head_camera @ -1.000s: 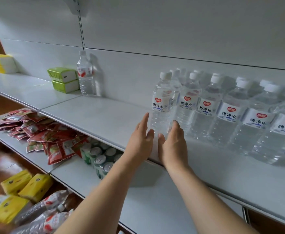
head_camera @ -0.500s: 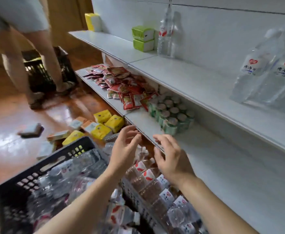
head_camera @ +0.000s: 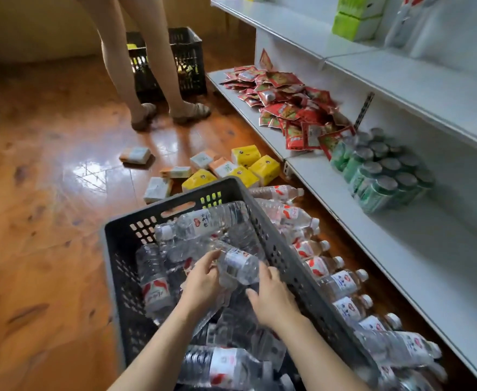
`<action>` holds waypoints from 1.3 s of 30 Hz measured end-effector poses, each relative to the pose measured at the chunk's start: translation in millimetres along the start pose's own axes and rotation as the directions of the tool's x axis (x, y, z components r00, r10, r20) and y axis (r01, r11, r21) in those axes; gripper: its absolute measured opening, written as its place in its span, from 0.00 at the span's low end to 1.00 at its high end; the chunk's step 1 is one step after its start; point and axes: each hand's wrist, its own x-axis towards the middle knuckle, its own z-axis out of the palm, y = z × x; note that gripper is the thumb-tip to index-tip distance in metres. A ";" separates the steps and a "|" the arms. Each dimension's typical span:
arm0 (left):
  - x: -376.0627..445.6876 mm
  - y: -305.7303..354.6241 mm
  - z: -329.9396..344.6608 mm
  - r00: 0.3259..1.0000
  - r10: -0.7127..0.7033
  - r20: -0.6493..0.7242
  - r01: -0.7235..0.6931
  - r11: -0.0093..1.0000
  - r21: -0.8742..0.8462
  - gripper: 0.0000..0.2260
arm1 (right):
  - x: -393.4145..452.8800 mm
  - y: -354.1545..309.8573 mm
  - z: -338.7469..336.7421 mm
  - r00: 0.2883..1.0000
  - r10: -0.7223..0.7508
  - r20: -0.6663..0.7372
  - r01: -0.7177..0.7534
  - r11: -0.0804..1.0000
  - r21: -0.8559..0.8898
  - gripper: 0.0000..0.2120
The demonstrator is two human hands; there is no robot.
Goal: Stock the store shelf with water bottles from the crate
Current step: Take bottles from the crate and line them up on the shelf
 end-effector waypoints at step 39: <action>-79.4 264.0 132.1 0.643 0.615 0.456 -0.550 0.785 -0.285 0.24 | -155.2 105.0 -239.2 0.714 0.086 -0.695 0.392 0.774 0.498 0.23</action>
